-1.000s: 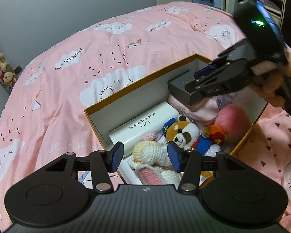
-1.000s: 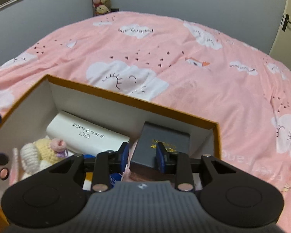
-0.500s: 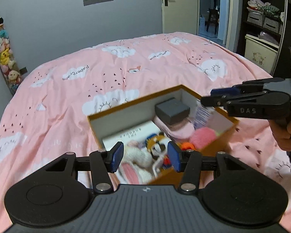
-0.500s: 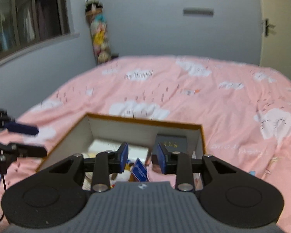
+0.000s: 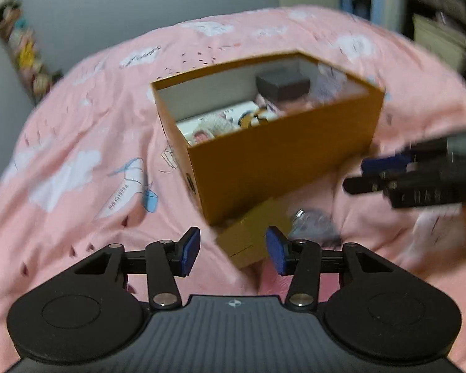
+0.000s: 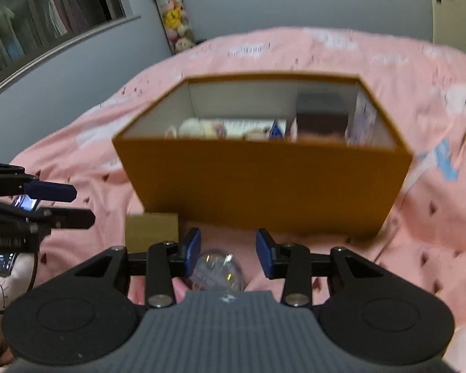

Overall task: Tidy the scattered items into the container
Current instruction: 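Move both tools away from the box back toward the remaining items, then grasp the gold box with the left tool while the right tool grasps the pink card holder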

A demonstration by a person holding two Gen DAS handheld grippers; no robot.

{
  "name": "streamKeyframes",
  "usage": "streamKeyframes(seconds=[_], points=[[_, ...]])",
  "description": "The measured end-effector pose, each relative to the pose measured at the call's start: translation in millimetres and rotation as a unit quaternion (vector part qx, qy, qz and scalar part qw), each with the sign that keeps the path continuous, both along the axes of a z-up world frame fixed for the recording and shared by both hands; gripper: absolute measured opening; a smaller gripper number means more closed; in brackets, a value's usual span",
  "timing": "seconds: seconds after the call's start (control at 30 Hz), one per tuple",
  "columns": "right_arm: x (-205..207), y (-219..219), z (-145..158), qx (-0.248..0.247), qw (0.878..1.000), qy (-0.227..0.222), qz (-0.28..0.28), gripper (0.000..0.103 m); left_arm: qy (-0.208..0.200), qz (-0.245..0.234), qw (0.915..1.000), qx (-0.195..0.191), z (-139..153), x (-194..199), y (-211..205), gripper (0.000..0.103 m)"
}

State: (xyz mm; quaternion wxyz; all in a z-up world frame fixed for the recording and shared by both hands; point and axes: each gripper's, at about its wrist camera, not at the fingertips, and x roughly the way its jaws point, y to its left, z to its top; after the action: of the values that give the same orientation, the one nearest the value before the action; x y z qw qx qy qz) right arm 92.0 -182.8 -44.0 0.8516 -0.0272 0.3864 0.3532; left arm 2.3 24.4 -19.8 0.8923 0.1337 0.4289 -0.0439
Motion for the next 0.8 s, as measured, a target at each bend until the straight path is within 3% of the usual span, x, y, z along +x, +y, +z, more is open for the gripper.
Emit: streamKeyframes(seconds=[0.07, 0.2, 0.3, 0.43, 0.5, 0.67, 0.8], points=[[-0.6, 5.6, -4.8, -0.021, 1.000, -0.004, 0.004, 0.042, -0.013, -0.009, 0.9991, 0.040, -4.7, -1.9, -3.0, 0.056], [-1.6, 6.3, -21.6, -0.038, 0.999, 0.002, 0.003, 0.042, -0.011, -0.066, 0.9953, 0.070, -22.9, -1.0, -7.7, 0.056], [2.4, 5.2, -33.0, -0.049, 0.999, 0.021, -0.005, 0.043, 0.002, -0.112, 0.9854, 0.129, -39.1, -0.9, -17.8, 0.056], [4.3, 8.0, -43.7, -0.062, 0.997, 0.048, -0.006, 0.044, 0.016, -0.173, 0.9718, 0.160, -49.0, -4.2, -26.3, 0.060], [3.9, 9.5, -46.5, -0.069, 0.996, 0.056, -0.003, 0.044, 0.013, -0.199, 0.9627, 0.183, -53.1, -4.1, -31.7, 0.069], [3.5, 8.0, -49.9, -0.073, 0.996, 0.051, -0.003, 0.047, 0.014, -0.248, 0.9423, 0.225, -71.7, 3.7, -45.6, 0.070], [5.9, 3.9, -55.6, -0.076, 0.995, 0.064, -0.010, 0.047, 0.019, -0.257, 0.9372, 0.235, -82.3, 8.9, -49.5, 0.069]])
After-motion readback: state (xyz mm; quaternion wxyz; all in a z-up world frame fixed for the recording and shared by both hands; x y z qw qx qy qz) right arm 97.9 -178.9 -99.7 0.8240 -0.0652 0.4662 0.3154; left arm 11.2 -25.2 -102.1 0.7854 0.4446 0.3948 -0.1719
